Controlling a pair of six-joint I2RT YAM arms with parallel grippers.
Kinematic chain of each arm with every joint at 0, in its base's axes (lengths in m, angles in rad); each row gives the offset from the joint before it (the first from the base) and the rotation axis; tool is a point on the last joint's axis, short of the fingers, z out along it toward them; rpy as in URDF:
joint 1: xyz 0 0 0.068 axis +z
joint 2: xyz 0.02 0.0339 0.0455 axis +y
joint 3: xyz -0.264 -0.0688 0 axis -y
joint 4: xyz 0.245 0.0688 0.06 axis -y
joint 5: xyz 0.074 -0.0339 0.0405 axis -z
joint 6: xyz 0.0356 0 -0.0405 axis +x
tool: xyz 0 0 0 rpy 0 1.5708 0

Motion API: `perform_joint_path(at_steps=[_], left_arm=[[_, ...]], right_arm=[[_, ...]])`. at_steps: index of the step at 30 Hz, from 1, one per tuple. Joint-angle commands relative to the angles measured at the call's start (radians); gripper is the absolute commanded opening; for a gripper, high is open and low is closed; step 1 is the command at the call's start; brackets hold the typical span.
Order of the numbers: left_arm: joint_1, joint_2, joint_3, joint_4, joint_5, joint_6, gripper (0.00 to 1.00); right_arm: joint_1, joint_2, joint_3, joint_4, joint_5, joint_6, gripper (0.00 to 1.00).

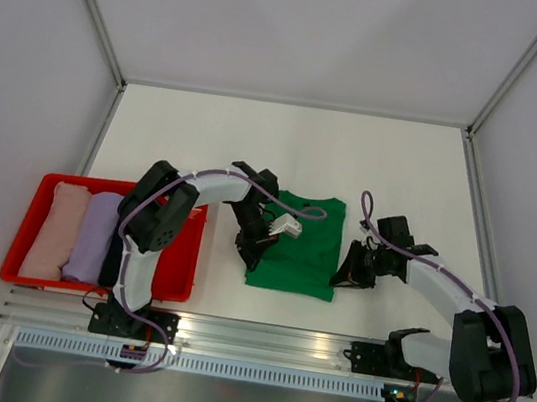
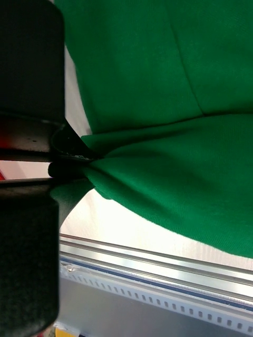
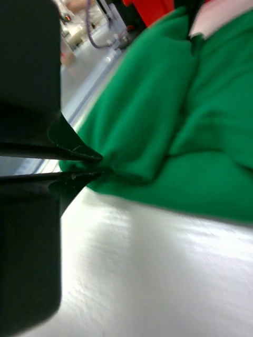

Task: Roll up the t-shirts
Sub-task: Roll the tshirt

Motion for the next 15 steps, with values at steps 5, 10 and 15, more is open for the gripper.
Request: perform_joint_path(at_steps=[5, 10, 15], left_arm=[[0.019, 0.047, 0.077, -0.005, 0.034, -0.014, 0.05], [0.041, 0.076, 0.092, -0.005, 0.046, -0.028, 0.06], [0.058, 0.096, 0.109, -0.011, 0.048, -0.036, 0.06]], right_arm=[[-0.028, -0.058, 0.126, 0.000, 0.169, -0.112, 0.51], [0.029, -0.200, 0.067, 0.070, 0.165, -0.167, 0.58], [0.100, -0.188, 0.020, 0.165, 0.149, -0.132, 0.60]])
